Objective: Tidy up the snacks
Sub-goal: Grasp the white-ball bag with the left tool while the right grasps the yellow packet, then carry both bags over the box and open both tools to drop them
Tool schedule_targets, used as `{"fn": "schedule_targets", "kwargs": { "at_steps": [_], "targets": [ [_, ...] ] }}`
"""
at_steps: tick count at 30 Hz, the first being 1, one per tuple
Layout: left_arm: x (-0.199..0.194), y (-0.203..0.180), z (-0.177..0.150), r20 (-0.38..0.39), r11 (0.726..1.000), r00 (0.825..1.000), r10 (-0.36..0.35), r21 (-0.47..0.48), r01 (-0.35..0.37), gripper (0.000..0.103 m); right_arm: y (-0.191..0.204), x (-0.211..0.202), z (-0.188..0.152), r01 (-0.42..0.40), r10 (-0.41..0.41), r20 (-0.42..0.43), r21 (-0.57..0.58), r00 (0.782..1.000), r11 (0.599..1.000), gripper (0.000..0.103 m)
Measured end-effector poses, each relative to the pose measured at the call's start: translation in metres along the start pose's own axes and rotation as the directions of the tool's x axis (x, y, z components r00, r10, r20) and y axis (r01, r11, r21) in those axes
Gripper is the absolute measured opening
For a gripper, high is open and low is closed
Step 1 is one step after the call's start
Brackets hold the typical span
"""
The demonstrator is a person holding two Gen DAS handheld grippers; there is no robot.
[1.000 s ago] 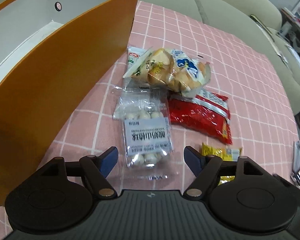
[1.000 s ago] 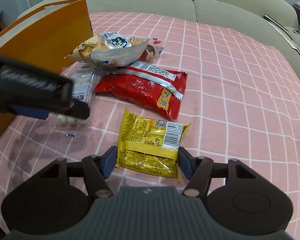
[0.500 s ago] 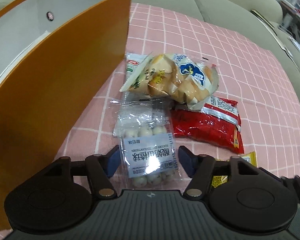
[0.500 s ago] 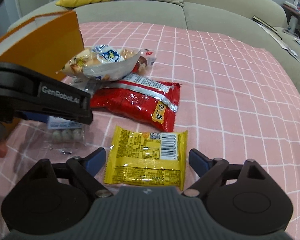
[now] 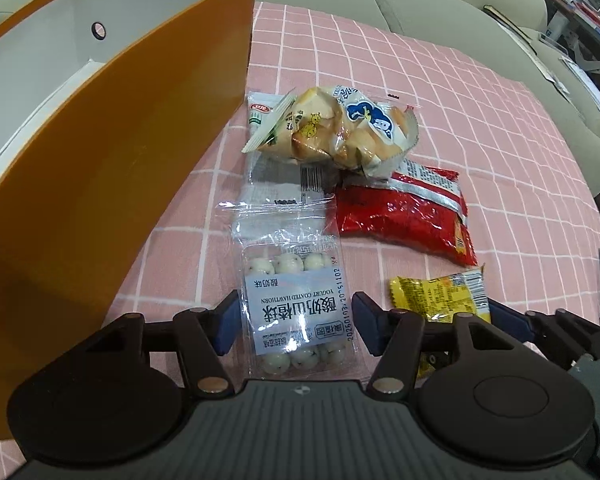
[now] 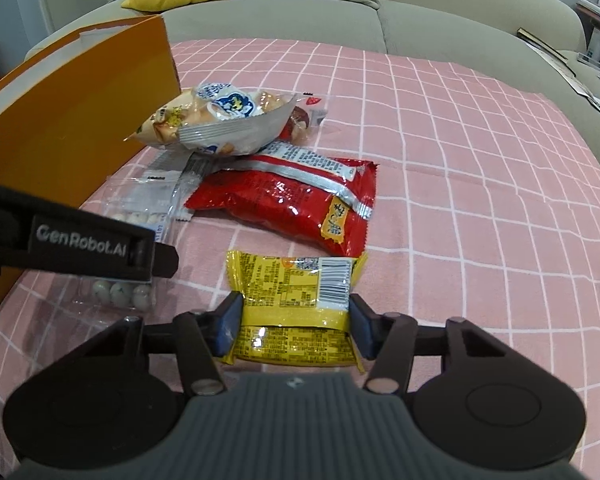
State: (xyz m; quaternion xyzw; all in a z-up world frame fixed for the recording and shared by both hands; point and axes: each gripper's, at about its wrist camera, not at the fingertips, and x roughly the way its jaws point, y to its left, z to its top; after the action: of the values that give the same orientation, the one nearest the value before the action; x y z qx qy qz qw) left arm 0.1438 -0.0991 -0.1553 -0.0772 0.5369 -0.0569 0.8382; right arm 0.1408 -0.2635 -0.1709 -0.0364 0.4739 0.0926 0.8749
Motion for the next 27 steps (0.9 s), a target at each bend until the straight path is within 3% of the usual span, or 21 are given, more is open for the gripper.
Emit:
{"fn": "schedule_targets", "kwargs": {
  "at_steps": [9,27],
  "targets": [
    [-0.033,0.006,-0.008,0.023,1.000,1.000,-0.013,-0.007,0.014,0.067,0.011,-0.024,-0.012,-0.053,0.053,0.000,0.023,0.999,0.998,0.053],
    [-0.119,0.024,-0.017,0.140,0.999,0.989,-0.045,0.002,0.045,0.067,0.039,-0.106,-0.008,-0.133,0.133,0.125,-0.009,0.983,0.991,0.053]
  ]
}}
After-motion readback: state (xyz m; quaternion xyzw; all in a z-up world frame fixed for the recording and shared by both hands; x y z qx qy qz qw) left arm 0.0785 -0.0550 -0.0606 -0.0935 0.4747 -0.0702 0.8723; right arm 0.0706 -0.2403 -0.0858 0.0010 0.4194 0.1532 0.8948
